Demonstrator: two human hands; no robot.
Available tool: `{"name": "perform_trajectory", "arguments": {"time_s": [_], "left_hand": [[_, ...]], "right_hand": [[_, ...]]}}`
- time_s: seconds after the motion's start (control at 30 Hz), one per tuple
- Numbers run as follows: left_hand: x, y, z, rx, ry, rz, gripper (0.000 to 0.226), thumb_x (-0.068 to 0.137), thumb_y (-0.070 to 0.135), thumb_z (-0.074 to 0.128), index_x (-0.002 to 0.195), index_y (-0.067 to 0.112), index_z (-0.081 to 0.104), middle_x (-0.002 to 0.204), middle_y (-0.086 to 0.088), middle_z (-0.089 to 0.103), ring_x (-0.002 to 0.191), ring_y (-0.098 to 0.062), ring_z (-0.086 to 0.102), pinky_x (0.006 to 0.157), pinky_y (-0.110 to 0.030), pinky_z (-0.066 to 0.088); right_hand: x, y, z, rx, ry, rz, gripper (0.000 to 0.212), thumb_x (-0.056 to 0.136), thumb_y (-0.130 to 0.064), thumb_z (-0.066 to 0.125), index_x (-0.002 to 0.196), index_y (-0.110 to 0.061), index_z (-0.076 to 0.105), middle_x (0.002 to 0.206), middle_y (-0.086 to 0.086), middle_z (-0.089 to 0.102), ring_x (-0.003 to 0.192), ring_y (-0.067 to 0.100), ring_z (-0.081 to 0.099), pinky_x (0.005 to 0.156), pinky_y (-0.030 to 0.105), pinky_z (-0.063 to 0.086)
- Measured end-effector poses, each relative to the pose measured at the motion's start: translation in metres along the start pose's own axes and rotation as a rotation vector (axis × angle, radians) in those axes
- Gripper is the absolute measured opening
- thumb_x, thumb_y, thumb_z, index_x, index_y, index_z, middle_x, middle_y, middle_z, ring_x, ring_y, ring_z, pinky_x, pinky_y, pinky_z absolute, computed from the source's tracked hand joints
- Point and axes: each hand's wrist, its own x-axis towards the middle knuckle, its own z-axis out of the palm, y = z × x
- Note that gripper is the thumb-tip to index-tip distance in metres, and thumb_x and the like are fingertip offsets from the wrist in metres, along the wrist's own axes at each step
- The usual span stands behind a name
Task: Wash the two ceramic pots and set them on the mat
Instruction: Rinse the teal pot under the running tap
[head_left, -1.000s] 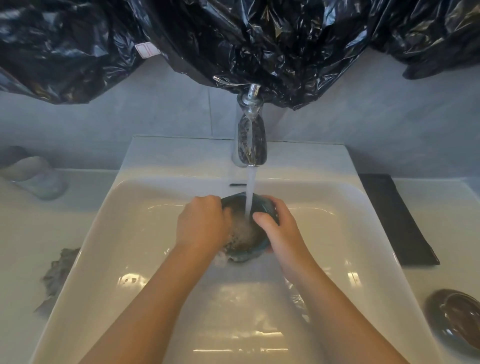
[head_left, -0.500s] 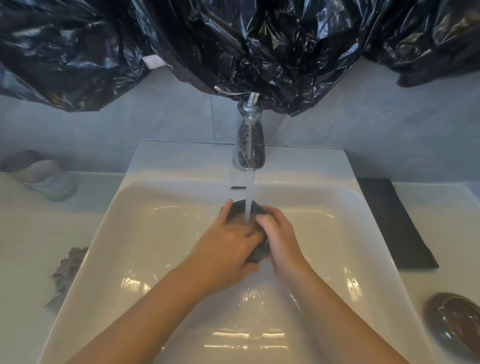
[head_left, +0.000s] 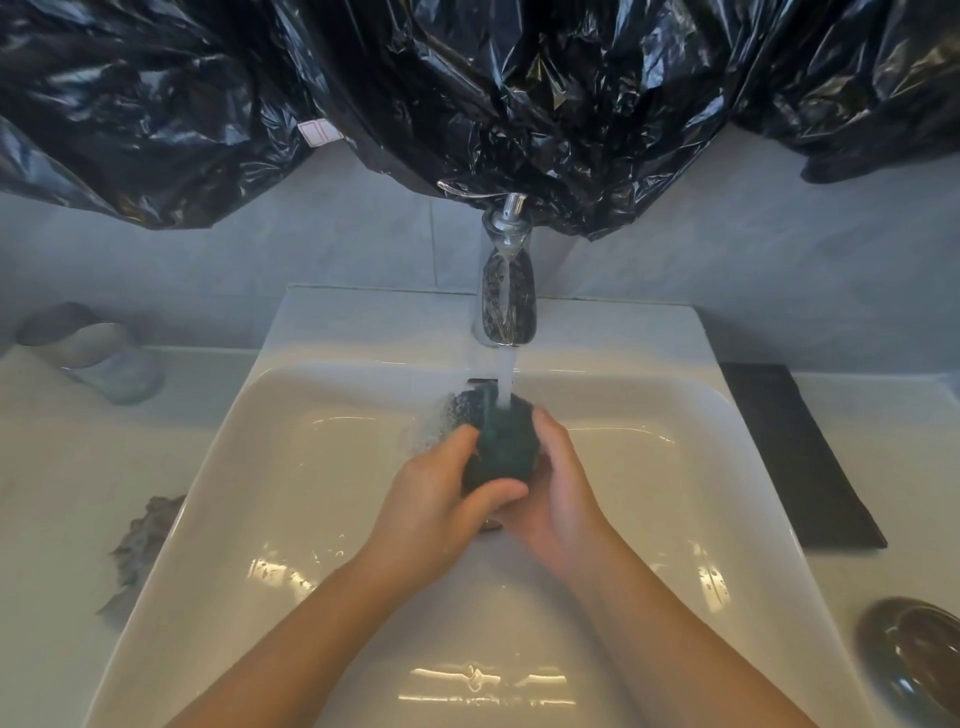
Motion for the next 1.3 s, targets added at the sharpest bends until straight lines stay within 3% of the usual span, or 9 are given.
{"name": "perform_trajectory", "arguments": {"time_s": [0.13, 0.27, 0.37, 0.57, 0.67, 0.77, 0.93, 1.0, 1.3], "left_hand": [[0.013, 0.02, -0.005, -0.505, 0.183, -0.303, 0.035, 0.096, 0.039, 0.041, 0.084, 0.017, 0.066, 0.078, 0.0, 0.071, 0.075, -0.023, 0.066, 0.071, -0.034, 0.054], [0.03, 0.024, -0.021, -1.008, 0.084, -0.748, 0.045, 0.104, 0.034, 0.032, 0.107, 0.006, 0.067, 0.106, -0.018, 0.071, 0.094, -0.03, 0.067, 0.094, -0.044, 0.05], [0.029, 0.022, -0.018, -1.084, 0.145, -0.787, 0.045, 0.104, 0.034, 0.033, 0.107, 0.005, 0.067, 0.106, -0.018, 0.071, 0.094, -0.03, 0.067, 0.097, -0.046, 0.048], [0.026, 0.01, -0.015, -1.105, 0.281, -0.915, 0.034, 0.099, 0.03, 0.044, 0.091, 0.008, 0.069, 0.084, -0.012, 0.073, 0.075, -0.028, 0.069, 0.077, -0.04, 0.055], [0.023, 0.011, -0.016, -0.928, 0.248, -0.865, 0.024, 0.095, 0.021, 0.048, 0.083, 0.009, 0.065, 0.084, -0.009, 0.068, 0.076, -0.026, 0.065, 0.079, -0.039, 0.052], [0.019, 0.014, -0.011, -0.856, 0.176, -0.788, 0.032, 0.099, 0.032, 0.043, 0.089, 0.015, 0.068, 0.09, -0.006, 0.071, 0.086, -0.023, 0.066, 0.084, -0.039, 0.051], [0.018, 0.02, -0.001, -0.615, 0.085, -0.634, 0.035, 0.099, 0.041, 0.042, 0.128, 0.024, 0.051, 0.124, -0.003, 0.06, 0.107, -0.019, 0.061, 0.093, -0.045, 0.052], [0.02, 0.024, 0.001, -0.486, 0.094, -0.554, 0.035, 0.1, 0.037, 0.041, 0.133, 0.025, 0.046, 0.129, -0.001, 0.056, 0.111, -0.018, 0.057, 0.098, -0.043, 0.049], [0.054, 0.08, -0.062, 0.043, 0.459, 0.219, 0.062, 0.091, 0.006, 0.041, 0.15, 0.018, 0.026, 0.159, 0.005, 0.019, 0.146, -0.006, 0.015, 0.12, -0.028, 0.017]], "right_hand": [[0.012, 0.005, 0.002, -0.313, 0.059, -0.216, 0.048, 0.082, -0.032, 0.059, 0.129, -0.032, 0.051, 0.118, 0.004, 0.066, 0.1, 0.015, 0.068, 0.071, 0.026, 0.056], [0.012, 0.003, -0.001, -0.807, 0.073, -0.421, 0.042, 0.085, -0.034, 0.057, 0.125, -0.042, 0.047, 0.129, -0.006, 0.057, 0.115, 0.003, 0.057, 0.088, 0.016, 0.049], [0.017, 0.002, 0.002, -0.731, 0.235, -0.344, 0.017, 0.1, -0.028, 0.052, 0.116, -0.031, 0.059, 0.113, -0.005, 0.068, 0.104, 0.01, 0.065, 0.077, 0.016, 0.048], [0.013, -0.006, 0.012, -0.376, 0.318, 0.049, 0.032, 0.096, -0.042, 0.055, 0.089, -0.02, 0.077, 0.086, 0.004, 0.078, 0.088, 0.022, 0.073, 0.068, 0.032, 0.055], [0.013, -0.008, 0.011, -0.173, 0.422, 0.175, 0.047, 0.091, -0.051, 0.055, 0.067, -0.016, 0.076, 0.074, 0.009, 0.075, 0.083, 0.029, 0.068, 0.071, 0.036, 0.053], [0.011, -0.01, 0.011, -0.145, 0.453, 0.137, 0.027, 0.088, -0.038, 0.063, 0.087, -0.012, 0.071, 0.076, 0.009, 0.073, 0.08, 0.031, 0.067, 0.067, 0.035, 0.054], [0.006, -0.02, 0.014, -0.169, 0.463, -0.018, 0.041, 0.101, -0.041, 0.049, 0.11, -0.008, 0.071, 0.103, 0.015, 0.075, 0.1, 0.034, 0.069, 0.09, 0.047, 0.055], [0.003, -0.021, 0.016, -0.262, 0.45, -0.054, 0.042, 0.101, -0.044, 0.046, 0.112, -0.011, 0.07, 0.107, 0.013, 0.074, 0.102, 0.031, 0.069, 0.085, 0.042, 0.056], [-0.008, -0.022, 0.03, -0.435, 0.418, -0.135, 0.038, 0.103, -0.044, 0.041, 0.109, -0.02, 0.07, 0.11, 0.007, 0.073, 0.105, 0.026, 0.068, 0.087, 0.038, 0.054]]}}
